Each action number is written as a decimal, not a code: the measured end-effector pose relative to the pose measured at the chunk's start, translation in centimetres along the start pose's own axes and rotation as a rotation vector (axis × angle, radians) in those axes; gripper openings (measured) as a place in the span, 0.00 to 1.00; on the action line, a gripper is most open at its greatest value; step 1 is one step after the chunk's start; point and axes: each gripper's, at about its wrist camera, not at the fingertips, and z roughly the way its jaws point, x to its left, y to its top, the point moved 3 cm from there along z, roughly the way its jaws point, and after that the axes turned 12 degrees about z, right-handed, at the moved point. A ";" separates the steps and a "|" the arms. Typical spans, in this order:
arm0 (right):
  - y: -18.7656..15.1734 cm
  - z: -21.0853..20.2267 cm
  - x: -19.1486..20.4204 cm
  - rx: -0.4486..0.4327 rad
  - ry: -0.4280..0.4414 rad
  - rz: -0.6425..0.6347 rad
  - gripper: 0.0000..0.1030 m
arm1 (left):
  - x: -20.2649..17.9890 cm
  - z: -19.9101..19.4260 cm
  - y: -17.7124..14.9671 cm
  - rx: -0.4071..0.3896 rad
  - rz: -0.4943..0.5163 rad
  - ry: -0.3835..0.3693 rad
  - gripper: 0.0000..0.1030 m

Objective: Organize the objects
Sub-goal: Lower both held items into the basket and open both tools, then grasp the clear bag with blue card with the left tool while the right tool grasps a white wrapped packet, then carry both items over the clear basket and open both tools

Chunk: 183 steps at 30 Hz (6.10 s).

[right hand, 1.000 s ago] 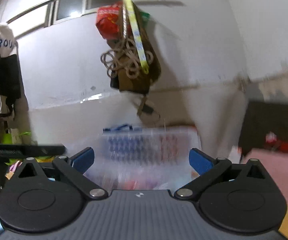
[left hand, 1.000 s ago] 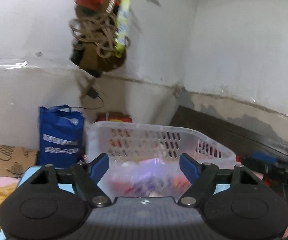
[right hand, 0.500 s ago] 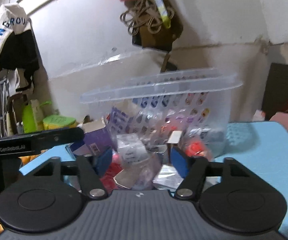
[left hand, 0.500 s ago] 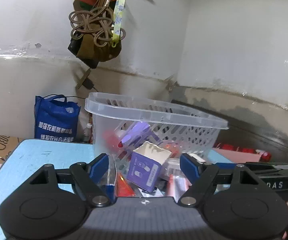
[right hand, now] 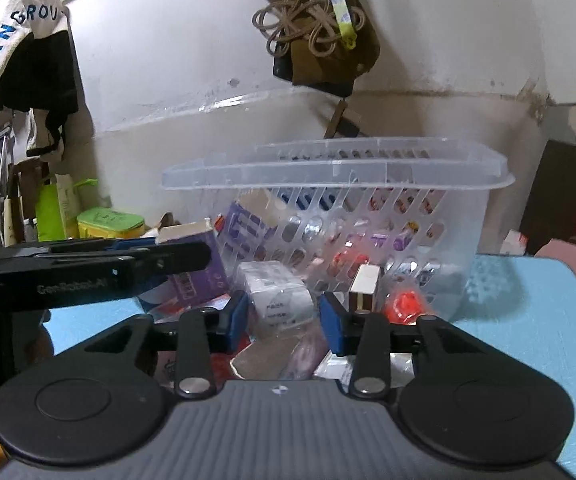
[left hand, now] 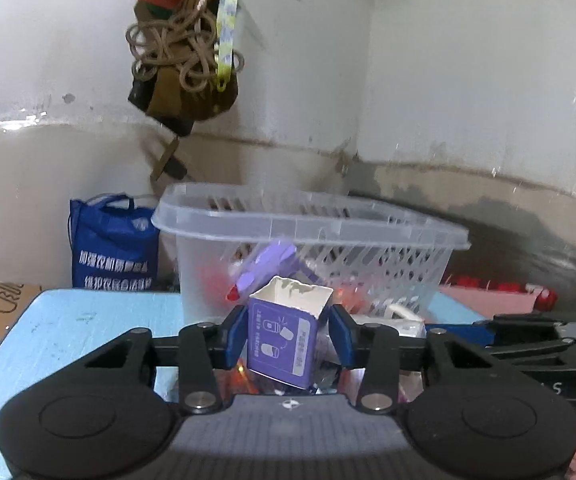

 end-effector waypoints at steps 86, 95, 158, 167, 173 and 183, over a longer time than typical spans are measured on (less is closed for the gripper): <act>1.0 -1.1 -6.4 0.080 -0.182 0.161 0.92 | 7.0 -2.2 0.9 0.177 -0.128 0.145 0.87; 0.1 1.2 -6.6 0.191 -0.163 0.185 0.92 | 7.1 -0.6 -2.2 0.265 -0.118 0.138 0.86; 5.3 -6.1 -3.7 -0.173 -0.107 0.115 0.81 | 1.7 -6.0 4.3 -0.016 0.007 0.065 0.31; 15.1 1.1 -2.6 -0.201 -0.117 0.009 0.81 | 1.6 3.0 14.1 -0.003 -0.011 -0.019 0.33; 14.5 4.9 -3.6 -0.146 -0.178 -0.016 1.00 | 2.2 7.5 12.2 0.082 -0.054 -0.022 0.72; 9.5 -1.2 -3.7 -0.132 -0.112 0.061 1.00 | 0.9 -0.1 8.1 0.057 0.016 -0.031 0.72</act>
